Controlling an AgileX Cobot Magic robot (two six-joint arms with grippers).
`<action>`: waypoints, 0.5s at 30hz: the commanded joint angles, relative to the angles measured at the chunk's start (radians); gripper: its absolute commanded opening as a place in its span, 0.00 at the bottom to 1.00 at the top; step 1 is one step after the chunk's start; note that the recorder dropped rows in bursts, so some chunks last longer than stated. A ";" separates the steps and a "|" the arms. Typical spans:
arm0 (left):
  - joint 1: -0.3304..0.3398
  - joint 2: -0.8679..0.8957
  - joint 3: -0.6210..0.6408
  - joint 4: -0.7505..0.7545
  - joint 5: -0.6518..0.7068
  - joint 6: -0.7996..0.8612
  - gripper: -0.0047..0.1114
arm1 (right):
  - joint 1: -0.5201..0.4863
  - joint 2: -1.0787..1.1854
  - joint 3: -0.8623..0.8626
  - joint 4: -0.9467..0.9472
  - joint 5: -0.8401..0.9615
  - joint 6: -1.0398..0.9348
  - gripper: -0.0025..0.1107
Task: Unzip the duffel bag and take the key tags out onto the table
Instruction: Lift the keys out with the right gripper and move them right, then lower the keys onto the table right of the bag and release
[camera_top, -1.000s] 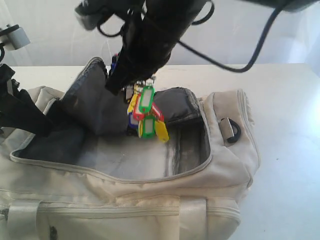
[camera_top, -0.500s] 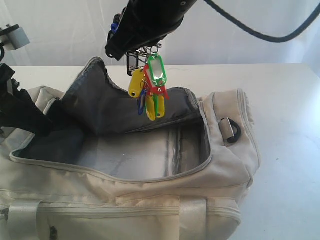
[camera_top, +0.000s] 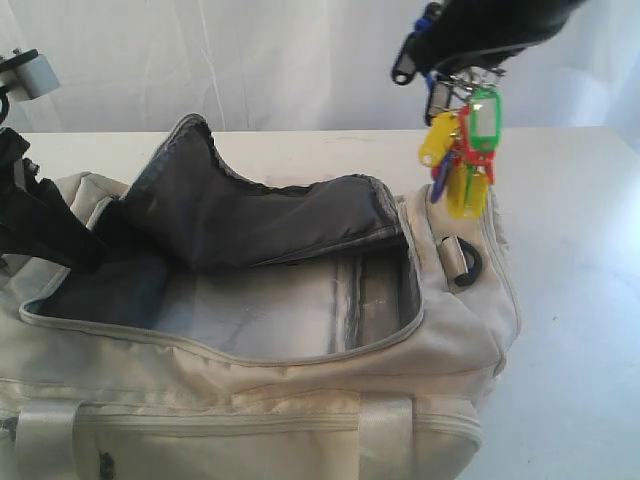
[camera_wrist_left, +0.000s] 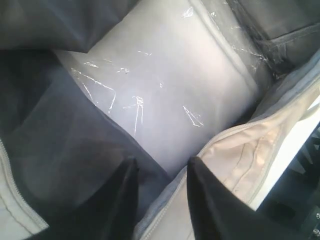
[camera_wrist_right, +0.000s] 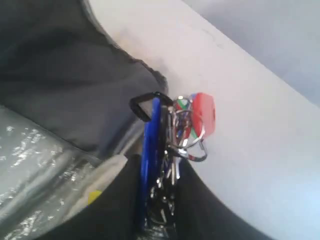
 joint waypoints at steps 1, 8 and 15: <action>-0.002 -0.006 0.005 -0.010 0.026 -0.003 0.37 | -0.111 -0.070 0.150 0.000 -0.079 0.024 0.02; -0.002 -0.006 0.005 -0.010 0.035 -0.003 0.37 | -0.203 -0.053 0.379 0.000 -0.239 0.098 0.02; -0.002 -0.006 0.005 -0.010 0.035 -0.003 0.37 | -0.226 0.057 0.521 0.000 -0.366 0.159 0.02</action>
